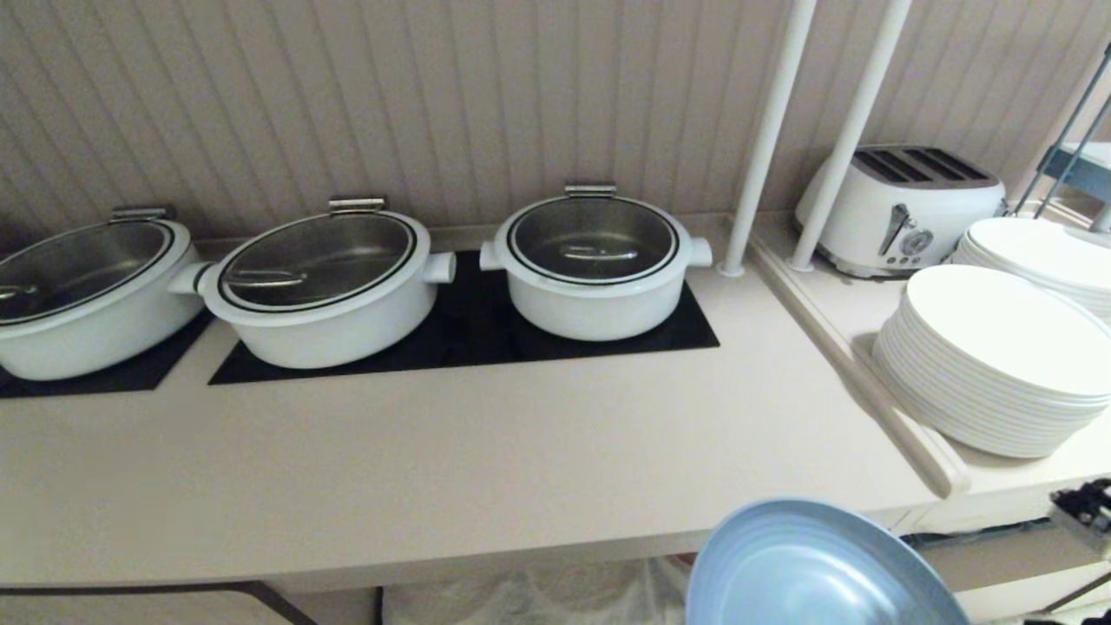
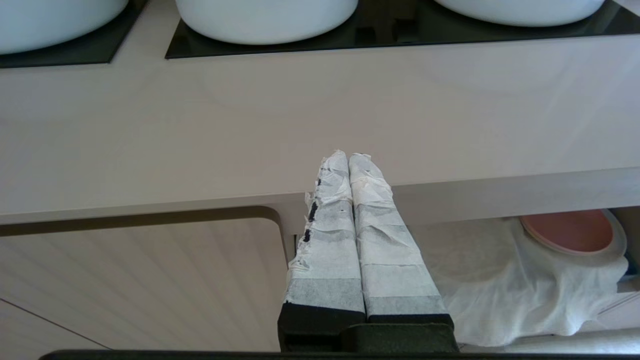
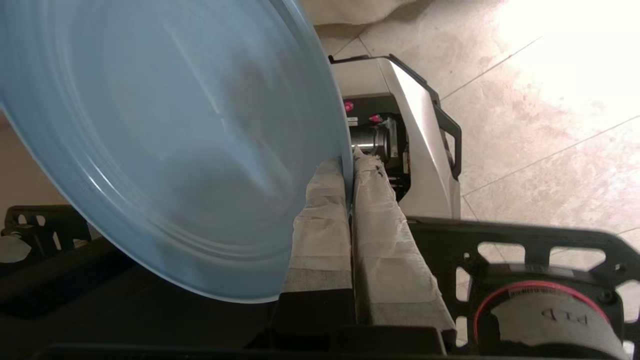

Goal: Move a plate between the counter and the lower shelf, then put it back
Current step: Put the plate

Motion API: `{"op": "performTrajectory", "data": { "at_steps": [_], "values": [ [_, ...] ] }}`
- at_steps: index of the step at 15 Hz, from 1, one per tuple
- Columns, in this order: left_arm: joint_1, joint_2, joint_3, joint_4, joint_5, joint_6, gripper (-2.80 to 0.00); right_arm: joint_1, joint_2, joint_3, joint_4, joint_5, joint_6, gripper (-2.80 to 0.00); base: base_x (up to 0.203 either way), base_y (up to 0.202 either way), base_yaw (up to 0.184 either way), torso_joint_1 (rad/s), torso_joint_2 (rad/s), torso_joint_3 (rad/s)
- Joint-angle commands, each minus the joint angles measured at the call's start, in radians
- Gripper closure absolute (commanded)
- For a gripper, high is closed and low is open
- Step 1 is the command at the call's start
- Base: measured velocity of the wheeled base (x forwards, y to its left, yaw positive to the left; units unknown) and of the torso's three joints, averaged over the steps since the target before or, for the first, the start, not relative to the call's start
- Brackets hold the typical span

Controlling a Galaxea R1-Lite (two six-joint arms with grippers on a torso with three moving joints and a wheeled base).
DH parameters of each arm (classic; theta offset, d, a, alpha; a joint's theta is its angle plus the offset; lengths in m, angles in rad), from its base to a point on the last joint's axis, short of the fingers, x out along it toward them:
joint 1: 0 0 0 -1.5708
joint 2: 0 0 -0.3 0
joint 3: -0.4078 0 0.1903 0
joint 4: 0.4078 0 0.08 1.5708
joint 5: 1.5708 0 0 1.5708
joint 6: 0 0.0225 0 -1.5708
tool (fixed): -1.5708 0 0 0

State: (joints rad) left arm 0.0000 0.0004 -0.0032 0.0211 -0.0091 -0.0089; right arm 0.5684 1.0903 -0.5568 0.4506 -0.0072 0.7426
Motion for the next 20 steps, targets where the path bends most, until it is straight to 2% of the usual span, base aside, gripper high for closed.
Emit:
{"op": "performTrajectory", "data": {
  "at_steps": [1,8,14,20],
  "values": [
    [0.000,0.000,0.000,0.000,0.000,0.000,0.00,-0.011,0.061,-0.019,-0.006,0.001,-0.006,0.00,0.000,0.000,0.000,0.000,0.00,0.000],
    [0.000,0.000,0.000,0.000,0.000,0.000,0.00,-0.161,0.284,-0.176,-0.084,0.063,-0.124,0.00,0.000,0.000,0.000,0.000,0.00,0.000],
    [0.000,0.000,0.000,0.000,0.000,0.000,0.00,-0.172,0.517,-0.409,-0.088,0.097,-0.140,0.00,0.000,0.000,0.000,0.000,0.00,0.000],
    [0.000,0.000,0.000,0.000,0.000,0.000,0.00,-0.172,0.724,-0.580,-0.090,0.126,-0.178,0.00,0.000,0.000,0.000,0.000,0.00,0.000]
  ]
}}
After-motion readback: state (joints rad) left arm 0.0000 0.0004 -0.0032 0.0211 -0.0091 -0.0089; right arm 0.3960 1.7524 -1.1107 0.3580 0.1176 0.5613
